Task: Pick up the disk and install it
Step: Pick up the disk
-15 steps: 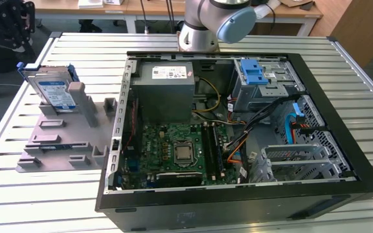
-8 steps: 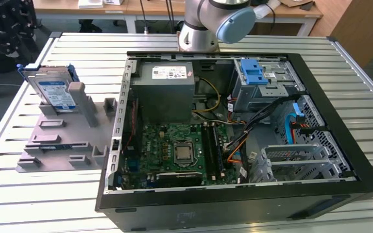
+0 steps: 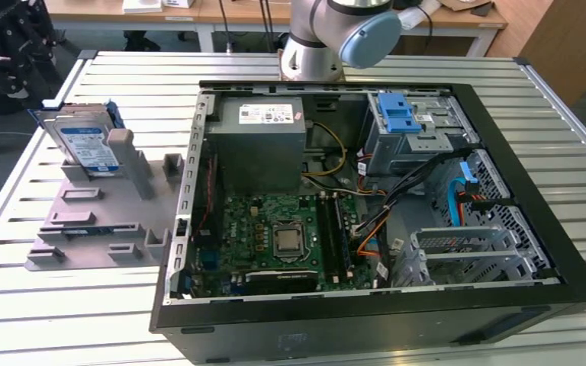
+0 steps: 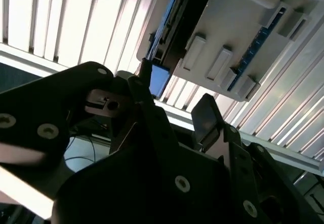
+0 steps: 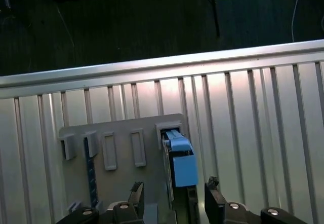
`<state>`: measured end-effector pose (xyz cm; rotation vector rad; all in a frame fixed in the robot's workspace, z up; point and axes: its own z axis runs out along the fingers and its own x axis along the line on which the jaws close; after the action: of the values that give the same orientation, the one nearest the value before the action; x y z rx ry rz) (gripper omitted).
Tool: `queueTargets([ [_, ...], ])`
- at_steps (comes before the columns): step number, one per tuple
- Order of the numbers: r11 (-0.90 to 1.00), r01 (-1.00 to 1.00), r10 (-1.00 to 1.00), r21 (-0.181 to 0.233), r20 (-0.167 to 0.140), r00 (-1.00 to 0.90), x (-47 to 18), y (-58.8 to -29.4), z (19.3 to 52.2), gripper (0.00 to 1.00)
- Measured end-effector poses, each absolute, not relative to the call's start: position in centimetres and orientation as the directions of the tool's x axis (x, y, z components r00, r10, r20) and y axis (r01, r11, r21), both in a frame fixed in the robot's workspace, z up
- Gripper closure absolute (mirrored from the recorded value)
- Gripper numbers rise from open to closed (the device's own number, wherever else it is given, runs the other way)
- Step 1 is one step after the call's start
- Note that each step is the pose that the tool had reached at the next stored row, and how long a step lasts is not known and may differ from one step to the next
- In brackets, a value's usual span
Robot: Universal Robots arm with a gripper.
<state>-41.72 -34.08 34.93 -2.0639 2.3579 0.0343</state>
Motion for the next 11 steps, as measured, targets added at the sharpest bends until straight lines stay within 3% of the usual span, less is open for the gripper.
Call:
queueTargets([
  [11,0.07,-0.997,-0.997,0.011,-0.02,-0.07,-42.15,-33.66,33.82,0.41],
])
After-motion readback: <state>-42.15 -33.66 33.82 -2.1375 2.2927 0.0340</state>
